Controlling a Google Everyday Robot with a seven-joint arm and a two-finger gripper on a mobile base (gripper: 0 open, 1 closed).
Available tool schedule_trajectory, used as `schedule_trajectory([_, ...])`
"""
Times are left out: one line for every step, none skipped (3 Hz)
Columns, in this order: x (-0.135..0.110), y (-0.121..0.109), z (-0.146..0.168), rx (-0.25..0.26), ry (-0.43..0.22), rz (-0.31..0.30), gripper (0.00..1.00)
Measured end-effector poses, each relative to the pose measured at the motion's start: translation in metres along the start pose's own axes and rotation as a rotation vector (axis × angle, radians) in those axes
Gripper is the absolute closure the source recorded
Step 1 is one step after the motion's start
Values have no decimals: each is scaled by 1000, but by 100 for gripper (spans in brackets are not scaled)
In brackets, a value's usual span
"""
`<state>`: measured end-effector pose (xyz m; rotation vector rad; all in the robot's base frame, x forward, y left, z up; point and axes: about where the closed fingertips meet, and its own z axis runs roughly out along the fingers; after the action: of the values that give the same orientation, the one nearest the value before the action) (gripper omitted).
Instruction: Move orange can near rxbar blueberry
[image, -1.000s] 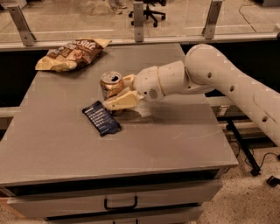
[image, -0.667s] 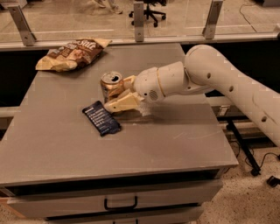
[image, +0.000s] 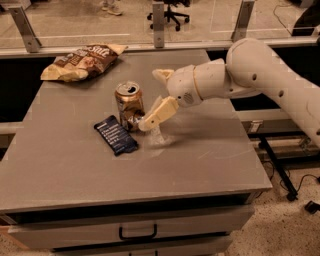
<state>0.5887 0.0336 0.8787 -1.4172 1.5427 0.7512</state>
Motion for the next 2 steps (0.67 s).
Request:
schedule_trajectory([-11, -52, -69, 179, 70, -74, 0])
schedule_trajectory([-52, -101, -151, 378, 143, -201, 0])
